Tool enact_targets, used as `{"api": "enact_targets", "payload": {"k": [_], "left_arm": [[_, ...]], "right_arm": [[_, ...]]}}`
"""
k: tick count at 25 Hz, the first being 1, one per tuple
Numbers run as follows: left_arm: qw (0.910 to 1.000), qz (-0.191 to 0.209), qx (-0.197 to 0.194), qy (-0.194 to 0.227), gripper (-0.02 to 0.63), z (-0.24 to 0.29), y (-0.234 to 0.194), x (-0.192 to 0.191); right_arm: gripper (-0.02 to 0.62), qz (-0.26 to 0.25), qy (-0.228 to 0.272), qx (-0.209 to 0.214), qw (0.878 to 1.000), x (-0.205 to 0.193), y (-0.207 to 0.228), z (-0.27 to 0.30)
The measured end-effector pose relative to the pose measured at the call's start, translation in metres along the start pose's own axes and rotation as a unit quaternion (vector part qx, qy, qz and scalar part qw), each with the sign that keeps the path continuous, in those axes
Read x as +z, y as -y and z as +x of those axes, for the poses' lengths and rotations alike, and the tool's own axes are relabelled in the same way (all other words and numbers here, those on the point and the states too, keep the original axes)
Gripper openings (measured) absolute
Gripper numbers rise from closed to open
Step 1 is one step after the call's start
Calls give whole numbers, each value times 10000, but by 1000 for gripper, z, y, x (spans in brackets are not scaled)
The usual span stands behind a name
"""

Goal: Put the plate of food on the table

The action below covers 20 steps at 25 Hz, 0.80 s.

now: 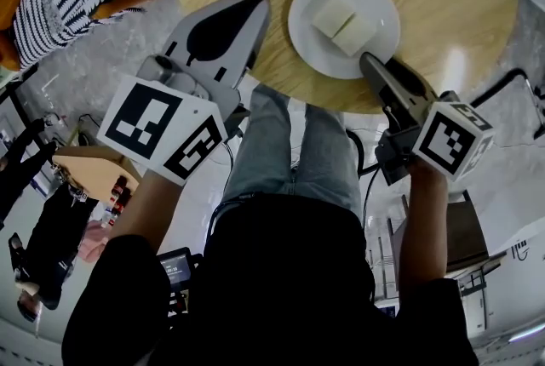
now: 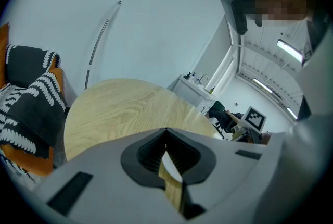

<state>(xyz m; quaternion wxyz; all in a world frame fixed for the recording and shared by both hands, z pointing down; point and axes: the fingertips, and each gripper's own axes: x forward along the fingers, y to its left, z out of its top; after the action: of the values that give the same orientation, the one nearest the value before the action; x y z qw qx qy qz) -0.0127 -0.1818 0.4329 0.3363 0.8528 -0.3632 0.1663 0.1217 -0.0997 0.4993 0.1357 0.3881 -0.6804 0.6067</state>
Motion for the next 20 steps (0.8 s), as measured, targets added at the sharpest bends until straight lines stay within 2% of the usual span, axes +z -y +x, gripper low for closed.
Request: {"api": "enact_targets", "payload": {"k": [3,6,10,12,20], "left_arm": [[10000,11,10,-5,8,2,-1,0],[10000,22,6,5,8,0,-1,-1],[10000,28,-17,39,8,-4,3,1],[10000,48,-26,74,8,-6,5,4],[9995,195,-54,260,8,-19,23,25]], "right_arm": [[182,-294,-251,243,9990,-4,-4,1],[218,-916,-621,221,9936,-12,-5,1],[224,-1965,-1125,-137,9739,-27,1,2],[224,-2302,-1253,-372,9643,-30,5,2],[222,-2894,-1298,-886,9442,-32,7,4]]}}
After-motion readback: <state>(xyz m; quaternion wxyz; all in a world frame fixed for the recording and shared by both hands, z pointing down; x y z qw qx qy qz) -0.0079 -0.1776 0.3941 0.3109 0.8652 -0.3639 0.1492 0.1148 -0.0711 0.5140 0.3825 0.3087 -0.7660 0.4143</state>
